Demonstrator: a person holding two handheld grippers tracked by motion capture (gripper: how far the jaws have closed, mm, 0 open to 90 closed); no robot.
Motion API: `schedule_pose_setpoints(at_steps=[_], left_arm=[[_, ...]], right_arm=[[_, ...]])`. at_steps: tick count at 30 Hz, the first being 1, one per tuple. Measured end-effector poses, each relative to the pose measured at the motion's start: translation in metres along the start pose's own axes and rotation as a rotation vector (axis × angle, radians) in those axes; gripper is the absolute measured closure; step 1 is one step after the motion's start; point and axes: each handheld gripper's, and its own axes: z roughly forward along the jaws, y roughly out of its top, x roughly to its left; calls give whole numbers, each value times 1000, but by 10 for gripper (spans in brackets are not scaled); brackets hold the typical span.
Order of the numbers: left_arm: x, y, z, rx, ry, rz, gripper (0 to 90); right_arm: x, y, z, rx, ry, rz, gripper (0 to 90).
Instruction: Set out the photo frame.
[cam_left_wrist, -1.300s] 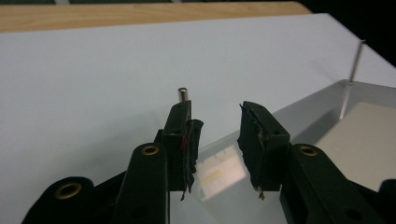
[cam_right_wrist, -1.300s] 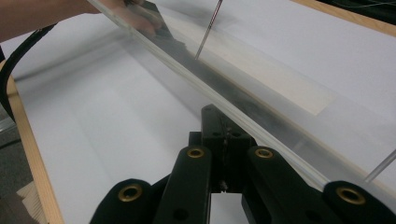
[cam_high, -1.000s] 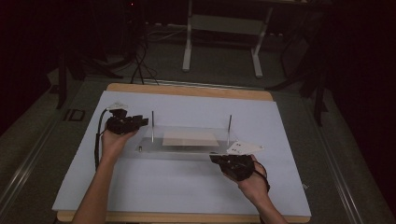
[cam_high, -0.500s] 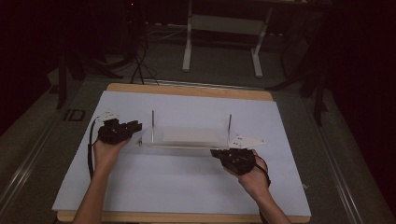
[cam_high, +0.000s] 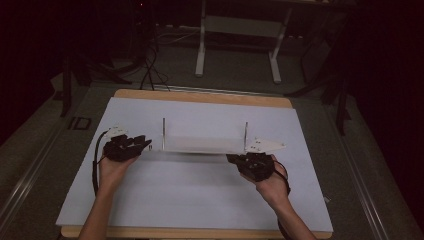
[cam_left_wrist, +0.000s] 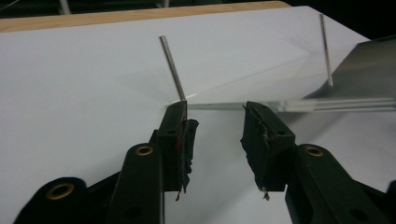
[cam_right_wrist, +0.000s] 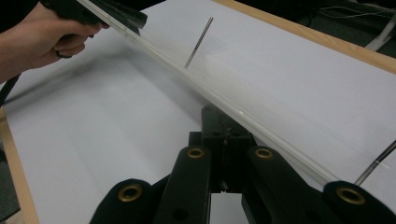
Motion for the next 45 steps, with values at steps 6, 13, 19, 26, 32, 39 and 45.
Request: schedule_pose_setpoints(at_steps=[6,13,19,26,32,39,45], left_arm=[[-5,-1,4,21,-1,42,561],[-15,4,7,-9,-18,116,491],[-18,15,10,-39,-34,140,462],[-26,28,19,-50,-31,191,455],[-26,31,24,-59,-9,186,481],[-23,37,26,-62,1,175,511],[-19,40,26,-62,5,154,534]], right_arm=[[-5,3,2,-4,-7,15,900],[-9,8,2,-10,-12,21,900],[-12,15,0,-26,-15,28,900],[-16,23,-1,-46,-20,38,900],[-21,32,-2,-44,-47,16,900],[-28,40,-2,-51,-79,3,900],[-34,37,-5,-68,-125,-34,900]])
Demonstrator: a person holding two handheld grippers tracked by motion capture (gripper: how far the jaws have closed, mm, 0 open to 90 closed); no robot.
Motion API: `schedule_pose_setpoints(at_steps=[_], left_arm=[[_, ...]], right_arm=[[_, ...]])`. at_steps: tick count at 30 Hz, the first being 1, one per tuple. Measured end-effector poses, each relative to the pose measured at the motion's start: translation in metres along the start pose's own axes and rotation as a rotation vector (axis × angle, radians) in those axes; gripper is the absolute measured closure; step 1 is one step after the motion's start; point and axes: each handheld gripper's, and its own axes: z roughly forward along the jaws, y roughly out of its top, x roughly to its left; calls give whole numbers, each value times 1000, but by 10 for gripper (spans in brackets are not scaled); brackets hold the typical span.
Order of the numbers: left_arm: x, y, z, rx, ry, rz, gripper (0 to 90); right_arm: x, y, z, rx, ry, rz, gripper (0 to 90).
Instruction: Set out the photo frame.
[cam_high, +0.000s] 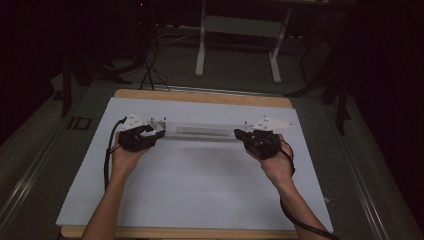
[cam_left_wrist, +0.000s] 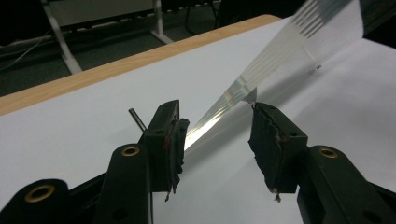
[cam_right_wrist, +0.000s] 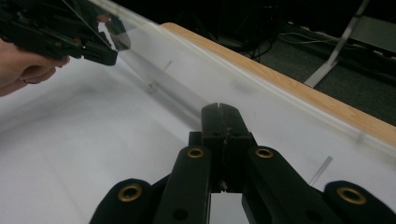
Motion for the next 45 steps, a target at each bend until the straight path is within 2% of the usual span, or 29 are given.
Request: schedule_pose_setpoints(at_steps=[5,8,12,13,15,17,22,25,31,33,35,40,45], left_arm=[[2,3,1,12,1,3,540],[3,4,2,10,3,-9,541],[5,5,3,6,1,-24,540],[5,6,3,7,2,-27,540],[5,6,3,9,4,-31,540],[6,7,4,5,3,-35,540],[7,7,4,-2,1,-43,541],[8,7,4,-3,-2,-46,541],[9,8,5,2,-3,-45,541],[9,8,6,-1,-4,-48,541],[9,8,6,-6,1,-57,542],[10,9,7,-15,3,-65,541],[11,9,10,-19,10,-62,540]], right_arm=[[-13,-11,1,15,-27,29,900],[-22,-20,0,23,-43,44,889],[-35,-33,0,50,-114,47,841],[-39,-37,0,55,-118,56,829],[-47,-43,1,62,-136,73,783],[-54,-48,2,58,-145,92,694],[-69,-58,8,59,-169,121,595],[-75,-61,13,28,-134,104,557],[-82,-61,29,6,-107,58,524],[-85,-60,34,-6,-97,75,502],[-90,-59,39,-12,-63,93,488],[-93,-62,48,-26,-29,77,484],[-92,-64,54,-50,-24,72,497]])
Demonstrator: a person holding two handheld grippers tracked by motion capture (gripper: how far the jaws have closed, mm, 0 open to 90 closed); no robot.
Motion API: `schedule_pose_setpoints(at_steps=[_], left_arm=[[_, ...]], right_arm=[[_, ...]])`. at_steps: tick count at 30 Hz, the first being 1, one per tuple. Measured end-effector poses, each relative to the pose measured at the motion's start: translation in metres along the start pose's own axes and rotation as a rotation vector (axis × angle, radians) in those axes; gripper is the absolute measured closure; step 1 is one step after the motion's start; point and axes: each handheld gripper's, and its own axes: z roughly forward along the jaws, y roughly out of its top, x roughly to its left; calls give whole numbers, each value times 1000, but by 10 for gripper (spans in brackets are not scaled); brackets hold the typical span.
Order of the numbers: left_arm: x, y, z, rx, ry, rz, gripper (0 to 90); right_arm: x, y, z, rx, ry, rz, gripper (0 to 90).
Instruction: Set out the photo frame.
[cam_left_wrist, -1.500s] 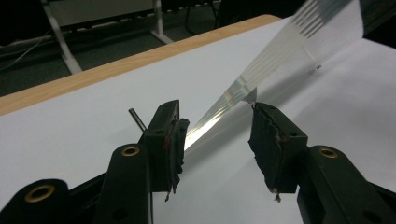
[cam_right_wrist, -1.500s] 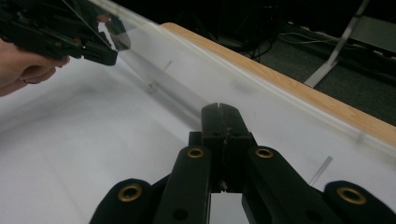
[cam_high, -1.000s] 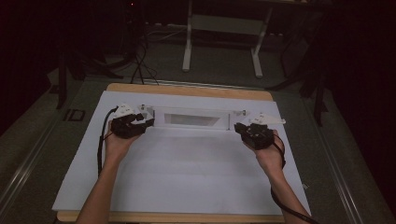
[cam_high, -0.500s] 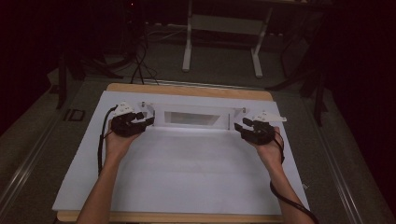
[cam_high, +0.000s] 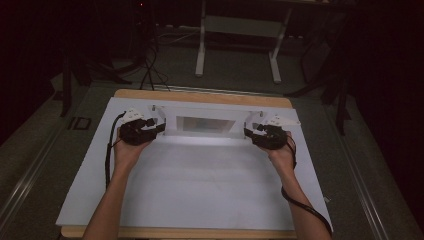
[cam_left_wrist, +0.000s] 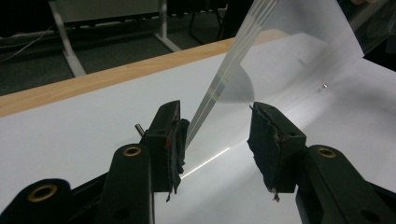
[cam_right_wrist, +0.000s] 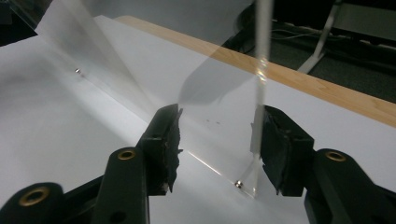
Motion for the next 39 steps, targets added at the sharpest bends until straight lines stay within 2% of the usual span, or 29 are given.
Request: schedule_pose_setpoints(at_steps=[8,12,18,26,39], left_arm=[[-9,-1,11,-14,46,40,485],[-9,-1,12,-21,55,38,475],[-9,0,14,-30,67,32,476],[-10,4,18,-28,107,37,481],[-9,12,23,0,134,26,488]], right_arm=[[1,-1,2,-20,-16,3,498],[5,-1,3,-18,-58,-31,502],[6,0,5,-16,-77,-46,513],[5,5,9,-14,-99,-43,516],[3,9,13,-14,-119,-39,520]])
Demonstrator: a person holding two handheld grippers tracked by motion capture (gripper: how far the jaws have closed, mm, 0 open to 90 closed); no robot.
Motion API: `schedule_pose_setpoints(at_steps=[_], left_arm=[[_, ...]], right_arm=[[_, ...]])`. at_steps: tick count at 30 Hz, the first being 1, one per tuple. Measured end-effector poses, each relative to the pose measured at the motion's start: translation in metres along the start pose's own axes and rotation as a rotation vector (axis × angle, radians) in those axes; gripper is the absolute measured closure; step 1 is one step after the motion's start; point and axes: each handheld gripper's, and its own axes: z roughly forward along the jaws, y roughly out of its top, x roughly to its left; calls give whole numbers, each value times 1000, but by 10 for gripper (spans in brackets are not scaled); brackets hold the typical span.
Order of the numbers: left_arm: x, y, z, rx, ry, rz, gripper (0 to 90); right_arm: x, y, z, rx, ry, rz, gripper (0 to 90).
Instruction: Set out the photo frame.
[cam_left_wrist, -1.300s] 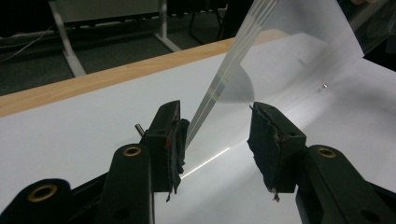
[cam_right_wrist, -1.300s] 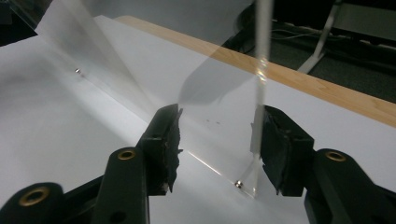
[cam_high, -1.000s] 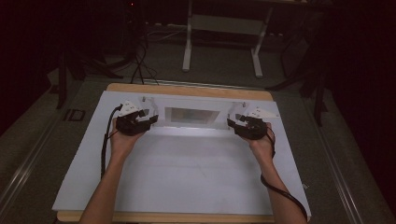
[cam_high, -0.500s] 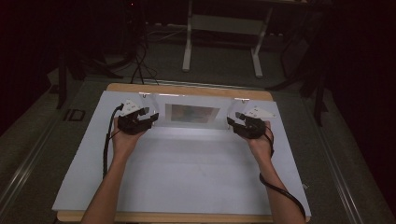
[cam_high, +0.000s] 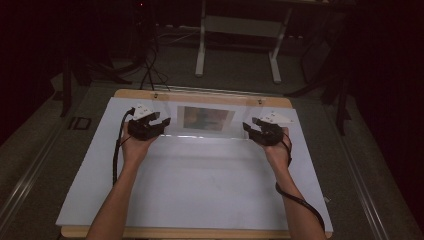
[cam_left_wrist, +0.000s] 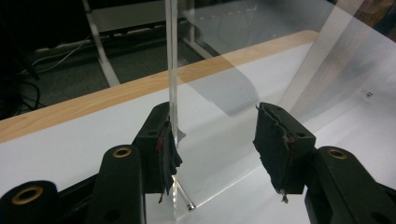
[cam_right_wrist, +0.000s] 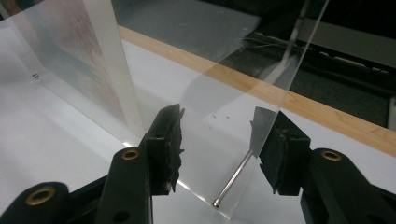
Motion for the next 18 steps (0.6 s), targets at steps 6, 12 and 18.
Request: schedule_pose_setpoints(at_steps=[6,12,18], left_arm=[[0,4,4,6,6,-16,489],[-2,5,4,10,2,-28,489],[-5,10,1,11,8,-30,489]], right_arm=[[-5,5,4,24,3,23,519],[-8,7,0,21,14,47,518],[-10,10,-3,18,30,75,519]])
